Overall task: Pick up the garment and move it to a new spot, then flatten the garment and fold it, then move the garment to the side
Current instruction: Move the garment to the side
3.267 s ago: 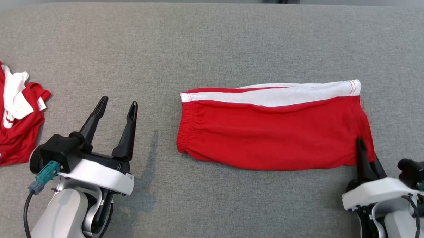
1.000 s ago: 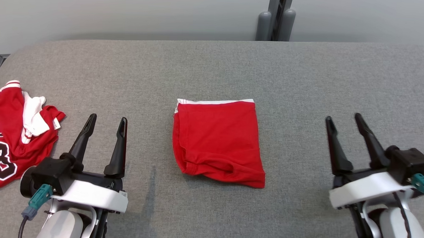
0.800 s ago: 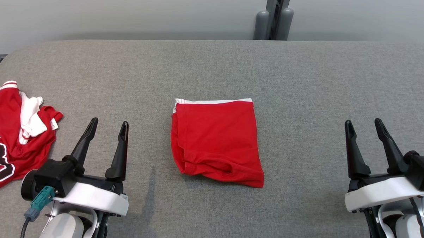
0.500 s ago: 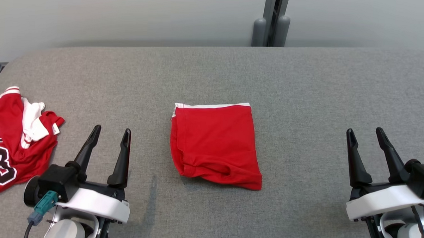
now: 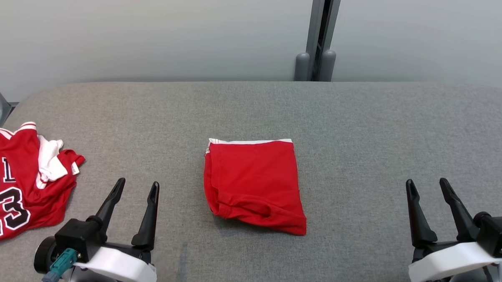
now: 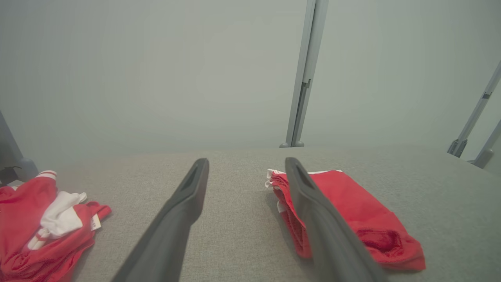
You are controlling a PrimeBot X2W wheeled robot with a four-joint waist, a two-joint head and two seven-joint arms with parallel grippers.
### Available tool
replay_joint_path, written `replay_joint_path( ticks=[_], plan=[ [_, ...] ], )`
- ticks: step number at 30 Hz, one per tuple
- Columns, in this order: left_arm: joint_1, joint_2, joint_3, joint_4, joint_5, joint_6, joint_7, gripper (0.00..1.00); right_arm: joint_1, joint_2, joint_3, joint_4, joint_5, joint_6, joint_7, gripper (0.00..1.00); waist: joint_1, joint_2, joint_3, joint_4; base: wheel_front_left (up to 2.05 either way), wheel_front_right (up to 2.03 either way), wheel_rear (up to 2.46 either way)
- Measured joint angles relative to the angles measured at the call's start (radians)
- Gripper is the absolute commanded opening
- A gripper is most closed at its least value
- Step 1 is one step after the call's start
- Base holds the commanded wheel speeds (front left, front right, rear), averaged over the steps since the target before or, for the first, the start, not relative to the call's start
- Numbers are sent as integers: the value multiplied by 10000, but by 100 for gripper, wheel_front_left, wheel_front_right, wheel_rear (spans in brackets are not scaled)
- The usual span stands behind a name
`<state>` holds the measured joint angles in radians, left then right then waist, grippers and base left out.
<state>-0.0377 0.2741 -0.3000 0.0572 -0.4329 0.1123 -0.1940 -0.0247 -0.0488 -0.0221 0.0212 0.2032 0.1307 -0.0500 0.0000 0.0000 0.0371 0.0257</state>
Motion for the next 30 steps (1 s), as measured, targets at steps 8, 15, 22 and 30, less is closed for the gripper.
replay_joint_path(
  ticks=[8, 15, 22, 30],
  plan=[
    [385, 33, 15, -73, -79, 157, 40, 100, 337, 0, -69, -132, -33, 0, 165, 100, 0, 0, -382, 44, 0, 0, 0],
    [477, 203, 115, -4, -107, 209, -15, 100, 478, 0, -75, -230, -65, 0, 286, 100, 0, 0, -492, 6, 0, 0, 0],
    [477, 278, 186, 54, -146, 295, -13, 100, 531, 0, -100, -332, -136, 0, 334, 100, 0, 0, -515, 23, 0, 0, 0],
    [477, 353, 209, 98, -186, 324, -4, 100, 561, 0, -86, -326, -165, 0, 408, 100, 0, 0, -505, 52, 0, 0, 0]
  ],
)
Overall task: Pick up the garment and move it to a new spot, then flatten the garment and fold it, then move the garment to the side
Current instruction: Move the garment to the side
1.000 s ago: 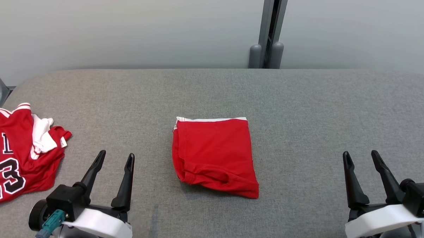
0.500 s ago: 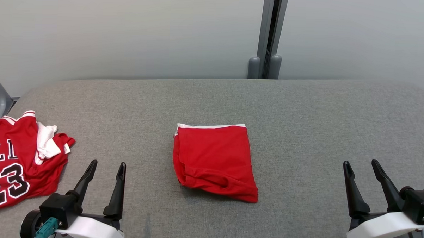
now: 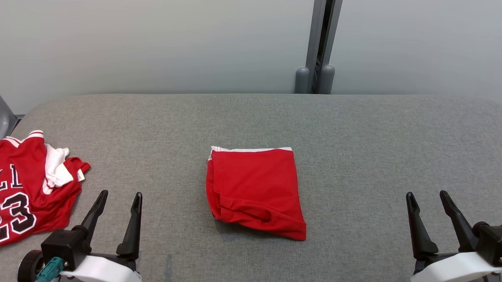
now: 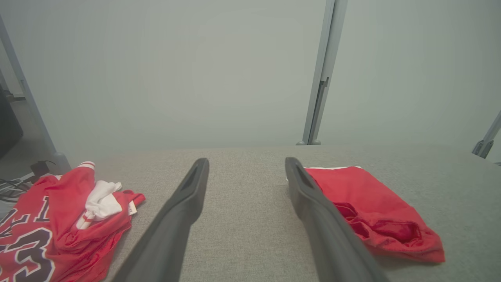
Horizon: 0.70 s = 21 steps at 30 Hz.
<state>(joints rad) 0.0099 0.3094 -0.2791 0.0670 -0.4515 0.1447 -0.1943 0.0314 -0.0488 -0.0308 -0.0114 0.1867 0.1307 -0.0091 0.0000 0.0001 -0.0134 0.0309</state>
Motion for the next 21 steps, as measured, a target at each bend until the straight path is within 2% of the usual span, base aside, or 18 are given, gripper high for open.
replay_joint_path(
  ticks=[15, 21],
  plan=[
    [-56, 38, 4, 40, -146, 33, -50, 100, -15, 0, -38, 203, 4, 0, 4, 100, 0, 0, 47, 93, 0, 0, 0],
    [-453, 35, 111, -69, -171, 59, -176, 100, -532, -6, 121, 832, 128, 0, 67, 100, 0, 0, 382, 408, 0, 0, 0]
  ],
)
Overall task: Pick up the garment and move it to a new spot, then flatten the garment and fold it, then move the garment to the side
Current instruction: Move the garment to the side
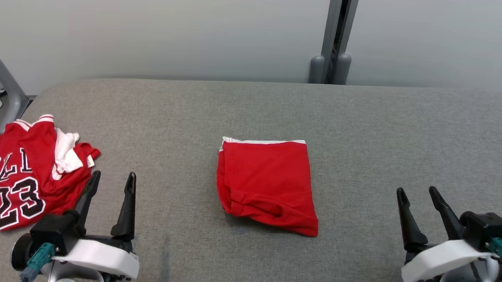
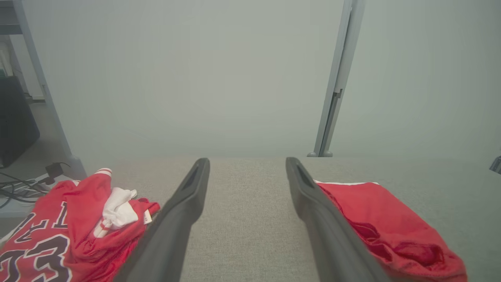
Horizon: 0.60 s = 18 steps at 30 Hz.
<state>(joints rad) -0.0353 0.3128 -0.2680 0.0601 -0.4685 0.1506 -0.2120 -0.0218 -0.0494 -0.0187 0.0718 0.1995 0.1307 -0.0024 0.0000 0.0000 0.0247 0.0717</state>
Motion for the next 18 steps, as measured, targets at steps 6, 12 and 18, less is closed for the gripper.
replay_joint_path(
  ticks=[6, 12, 18],
  plan=[
    [-571, -79, 15, 46, 2, -102, -161, 100, -1292, 2, 872, 1409, 100, 0, 8, 100, 0, 0, 742, 452, 0, 0, 0],
    [-1053, -232, -40, 349, 4, -332, -314, 100, -2457, 12, 2015, 3126, 489, 0, -121, 100, 0, 0, 1446, 965, 0, 0, 0],
    [-1258, -426, -58, 610, 46, -428, -407, 100, -3074, 35, 3214, 4514, 1116, 0, -56, 100, 0, 0, 1863, 1306, 0, 0, 0]
  ],
)
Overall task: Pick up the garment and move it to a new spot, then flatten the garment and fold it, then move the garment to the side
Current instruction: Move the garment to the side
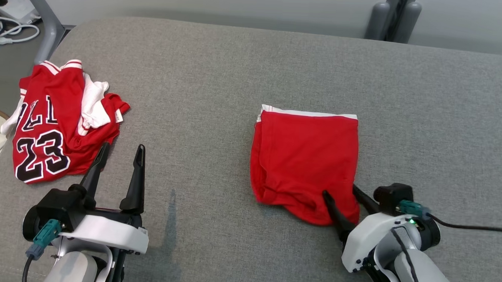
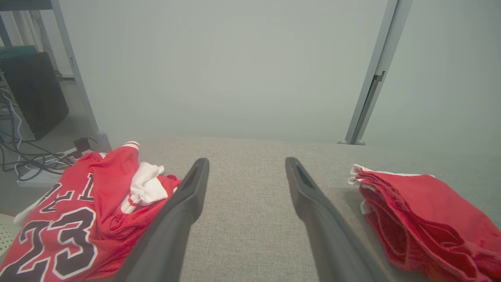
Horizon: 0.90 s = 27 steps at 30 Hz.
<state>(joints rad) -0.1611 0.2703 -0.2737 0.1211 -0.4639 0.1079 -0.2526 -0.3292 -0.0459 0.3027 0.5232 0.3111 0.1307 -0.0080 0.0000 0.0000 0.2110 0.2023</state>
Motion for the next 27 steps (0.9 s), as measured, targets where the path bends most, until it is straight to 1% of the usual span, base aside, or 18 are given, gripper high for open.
replay_joint_path(
  ticks=[2, 4, 8, 9, 10, 11, 15, 18, 20, 23, 27],
  plan=[
    [-64, -29, 12, 48, 15, -15, -33, 100, -190, -4, 146, 437, -63, 2, 159, 100, 0, 0, 59, 13, 0, 0, 0],
    [-87, -67, 8, 84, 56, -25, -35, 100, -402, -13, 222, 698, 25, 2, 88, 100, 0, 0, 90, -11, 0, 0, 0],
    [-162, -107, 0, 155, 59, -61, -46, 100, -651, -12, 385, 1032, 332, 2, 73, 100, 0, 0, 116, -58, 0, 0, 0],
    [-210, -113, -2, 174, 59, -107, -46, 100, -737, -13, 468, 1137, 410, 2, 77, 60, 0, 0, 120, -74, 0, 0, 0],
    [-255, -125, -2, 186, 61, -111, -48, 100, -811, -13, 539, 1225, 481, 2, 75, 38, 0, 0, 120, -91, 0, 0, 0],
    [-287, -134, -2, 196, 73, -111, -48, 100, -887, -15, 617, 1319, 518, 2, 77, 0, 0, 0, 122, -112, 0, 0, 0],
    [-297, -178, 61, 221, 130, -100, -63, 100, -1185, 8, 855, 1666, -155, 4, 90, 0, 0, 0, 122, -263, 0, 0, 0],
    [-292, -186, 119, 203, 138, -44, -73, 100, -1257, 12, 878, 1703, -531, 17, 92, 0, 0, 0, 118, -404, 0, 0, 0],
    [-262, -88, 199, 50, 155, -8, -75, 100, -1277, -161, 980, 1546, -750, 17, 182, 0, 0, 0, 146, -658, 0, 0, 0],
    [-169, 44, 303, -221, 240, 174, -31, 100, -1262, -506, 1127, 1193, -836, 17, 293, 0, 0, 0, 208, -1039, 0, 0, 0],
    [-186, 190, 311, -844, 330, 284, 178, 100, -1104, -1093, 1045, 602, -922, 13, 391, 0, 0, 0, 351, -1687, 0, 0, 0]
  ],
)
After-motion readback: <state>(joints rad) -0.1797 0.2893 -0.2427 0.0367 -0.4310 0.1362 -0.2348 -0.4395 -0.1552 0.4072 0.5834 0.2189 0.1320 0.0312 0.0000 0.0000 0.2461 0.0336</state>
